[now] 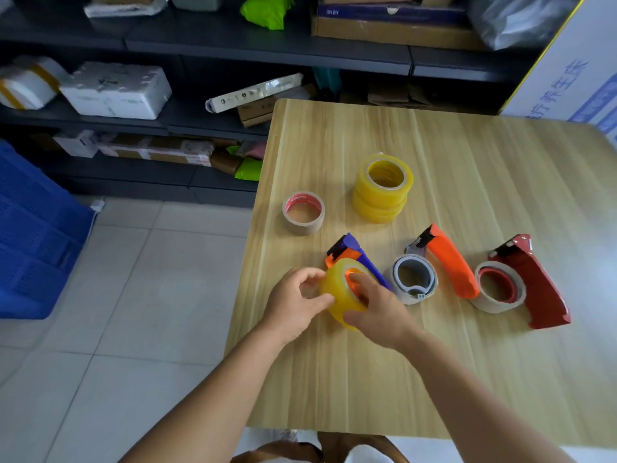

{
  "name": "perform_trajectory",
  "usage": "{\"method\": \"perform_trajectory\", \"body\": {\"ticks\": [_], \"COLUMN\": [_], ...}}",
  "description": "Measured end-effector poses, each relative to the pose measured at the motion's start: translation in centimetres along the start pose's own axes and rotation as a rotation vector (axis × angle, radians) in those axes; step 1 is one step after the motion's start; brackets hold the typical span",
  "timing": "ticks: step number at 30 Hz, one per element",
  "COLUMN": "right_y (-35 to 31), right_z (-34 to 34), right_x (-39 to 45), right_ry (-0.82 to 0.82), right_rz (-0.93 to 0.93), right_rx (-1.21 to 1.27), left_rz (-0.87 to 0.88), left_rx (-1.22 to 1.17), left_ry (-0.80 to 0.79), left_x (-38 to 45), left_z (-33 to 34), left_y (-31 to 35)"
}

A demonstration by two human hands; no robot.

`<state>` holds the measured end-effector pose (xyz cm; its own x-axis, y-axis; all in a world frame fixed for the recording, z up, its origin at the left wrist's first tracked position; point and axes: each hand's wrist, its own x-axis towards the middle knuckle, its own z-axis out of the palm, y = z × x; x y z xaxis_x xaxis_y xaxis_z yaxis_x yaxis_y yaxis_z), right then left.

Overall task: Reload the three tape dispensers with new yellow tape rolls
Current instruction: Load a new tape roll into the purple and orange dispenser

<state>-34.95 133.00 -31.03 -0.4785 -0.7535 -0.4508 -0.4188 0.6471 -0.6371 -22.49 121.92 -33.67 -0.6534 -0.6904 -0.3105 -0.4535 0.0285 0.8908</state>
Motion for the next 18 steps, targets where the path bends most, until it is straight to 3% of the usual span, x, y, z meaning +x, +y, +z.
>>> {"method": "perform_trajectory", "body": {"ticks": [8,15,18], "right_y": [0.5,0.7,0.4], "right_z": [-1.1,-1.1,-1.3], "right_x": [-0.7,-0.7,-0.8], "right_ry": [0.023,0.04,0.03], "right_rz": [0.078,0.102,0.112], "right_rx": [0.32,0.304,0.266], "left_rz": [0.247,0.346,0.302], "left_rx": [0.197,0.43,0.462], "left_ry": [0.005,0.007,0.045], "left_x": [1.0,0.8,0.9], "left_z": [0.7,1.1,1.2], "left_y": [3.4,4.6,5.1]}}
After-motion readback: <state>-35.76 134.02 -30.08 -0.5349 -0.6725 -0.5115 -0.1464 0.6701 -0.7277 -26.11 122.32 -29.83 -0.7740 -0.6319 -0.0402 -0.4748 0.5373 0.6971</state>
